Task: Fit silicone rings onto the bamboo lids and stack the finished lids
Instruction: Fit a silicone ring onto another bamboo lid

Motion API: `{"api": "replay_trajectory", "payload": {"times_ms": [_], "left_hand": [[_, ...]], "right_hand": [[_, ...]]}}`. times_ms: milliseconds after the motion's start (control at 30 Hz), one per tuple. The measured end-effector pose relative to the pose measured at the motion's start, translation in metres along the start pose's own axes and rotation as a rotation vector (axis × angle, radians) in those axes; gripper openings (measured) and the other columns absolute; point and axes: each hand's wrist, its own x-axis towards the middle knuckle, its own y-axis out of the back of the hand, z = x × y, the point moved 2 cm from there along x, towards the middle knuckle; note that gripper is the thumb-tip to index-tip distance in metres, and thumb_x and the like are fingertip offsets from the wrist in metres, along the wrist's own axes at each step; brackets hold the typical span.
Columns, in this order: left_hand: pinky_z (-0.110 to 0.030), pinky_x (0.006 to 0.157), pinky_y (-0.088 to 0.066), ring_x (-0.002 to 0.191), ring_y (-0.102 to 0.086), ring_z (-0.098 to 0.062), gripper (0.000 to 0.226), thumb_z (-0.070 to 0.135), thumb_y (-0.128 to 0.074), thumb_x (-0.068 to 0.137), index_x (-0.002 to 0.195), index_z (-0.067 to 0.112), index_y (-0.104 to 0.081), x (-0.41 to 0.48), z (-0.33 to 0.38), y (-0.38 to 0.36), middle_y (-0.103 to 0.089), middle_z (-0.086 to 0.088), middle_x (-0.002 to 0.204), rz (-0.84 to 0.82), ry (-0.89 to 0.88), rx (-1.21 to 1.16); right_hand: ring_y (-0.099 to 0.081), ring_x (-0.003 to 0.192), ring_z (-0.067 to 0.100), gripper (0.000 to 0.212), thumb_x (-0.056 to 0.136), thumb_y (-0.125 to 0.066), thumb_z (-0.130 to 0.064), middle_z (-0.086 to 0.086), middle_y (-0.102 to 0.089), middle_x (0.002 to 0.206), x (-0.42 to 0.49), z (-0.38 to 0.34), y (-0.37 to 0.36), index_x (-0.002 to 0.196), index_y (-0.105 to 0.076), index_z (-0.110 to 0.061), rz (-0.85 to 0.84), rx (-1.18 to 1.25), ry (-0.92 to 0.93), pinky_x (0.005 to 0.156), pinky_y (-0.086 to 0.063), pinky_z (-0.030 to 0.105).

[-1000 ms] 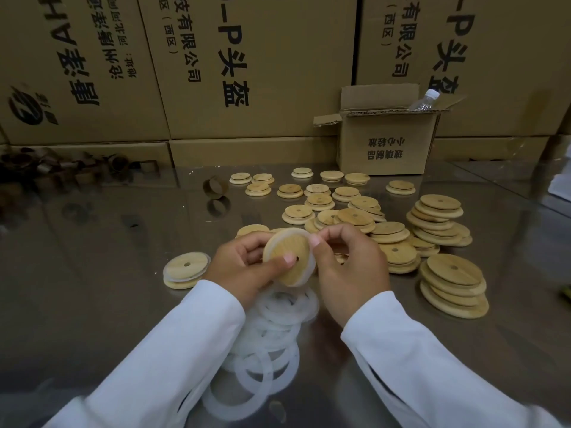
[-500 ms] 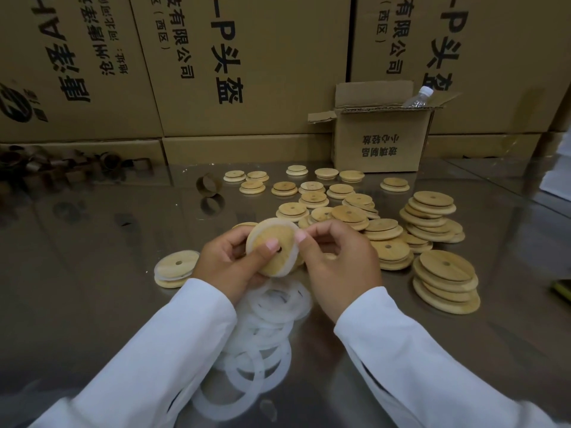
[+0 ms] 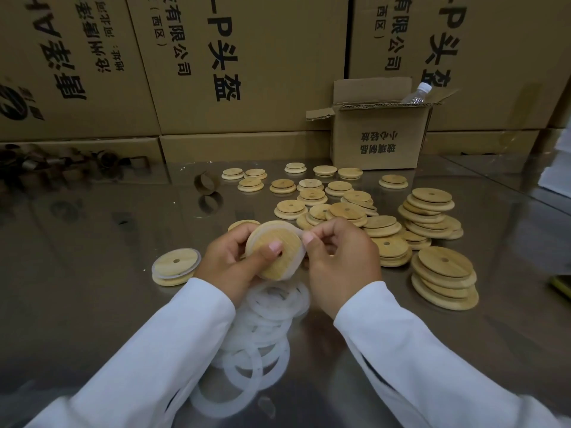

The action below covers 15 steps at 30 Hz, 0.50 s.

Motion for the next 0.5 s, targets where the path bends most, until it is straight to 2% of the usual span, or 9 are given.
{"api": "replay_trajectory", "payload": {"times_ms": [100,200,267,367,433,500], "left_hand": [[-0.055,0.083,-0.05,0.078,-0.06,-0.026,0.015,0.023,-0.068,0.065,0.079,0.017,-0.069,0.0005,0.0,0.0001,-0.064,-0.011,0.082,0.014,0.021,-0.05],[-0.059,0.085,-0.047,0.079,-0.062,-0.027,0.019,0.02,-0.079,0.063,0.079,0.017,-0.07,0.0003,0.0003,0.0002,-0.068,-0.009,0.08,0.038,0.03,-0.098],[-0.058,0.087,-0.047,0.08,-0.063,-0.028,0.021,0.025,-0.069,0.062,0.081,0.016,-0.07,0.0002,0.0004,0.0007,-0.069,-0.008,0.078,0.066,0.025,-0.124],[-0.047,0.082,-0.052,0.08,-0.064,-0.024,0.024,0.024,-0.074,0.065,0.086,0.014,-0.068,0.0006,0.0002,0.0011,-0.07,-0.005,0.079,0.055,0.002,-0.078],[-0.038,0.074,-0.054,0.077,-0.064,-0.02,0.025,0.026,-0.075,0.064,0.084,0.015,-0.066,0.0001,0.0007,0.0006,-0.069,-0.004,0.078,0.02,-0.023,0.018],[-0.037,0.073,-0.055,0.078,-0.063,-0.021,0.025,0.027,-0.076,0.063,0.082,0.015,-0.065,0.0003,0.0005,0.0003,-0.068,-0.008,0.083,0.001,-0.036,0.086]], "right_hand": [[-0.055,0.065,-0.004,0.021,0.085,-0.062,-0.02,-0.016,-0.059,0.07,0.002,-0.0014,-0.0006,0.068,-0.054,-0.027,-0.033,0.044,-0.007,0.057,-0.042,0.006],[-0.057,0.069,-0.004,0.016,0.082,-0.065,-0.024,-0.016,-0.061,0.07,0.0004,-0.0023,-0.0009,0.069,-0.058,-0.027,-0.018,0.085,0.023,0.059,-0.043,0.006],[-0.057,0.073,-0.005,0.014,0.081,-0.066,-0.026,-0.016,-0.062,0.069,-0.0027,-0.003,-0.0027,0.069,-0.058,-0.027,-0.017,0.072,0.055,0.061,-0.045,0.007],[-0.057,0.075,-0.005,0.018,0.083,-0.063,-0.029,-0.02,-0.06,0.067,-0.0055,-0.0045,-0.002,0.068,-0.054,-0.032,0.008,-0.048,0.112,0.06,-0.046,0.011],[-0.058,0.071,0.002,0.019,0.086,-0.059,-0.03,-0.019,-0.058,0.067,-0.0052,-0.0047,-0.0002,0.069,-0.051,-0.033,0.019,-0.128,0.109,0.062,-0.048,0.019],[-0.055,0.069,0.003,0.021,0.088,-0.057,-0.029,-0.018,-0.055,0.068,-0.0043,-0.0038,0.0001,0.069,-0.047,-0.032,0.014,-0.181,0.08,0.062,-0.045,0.023]]}}
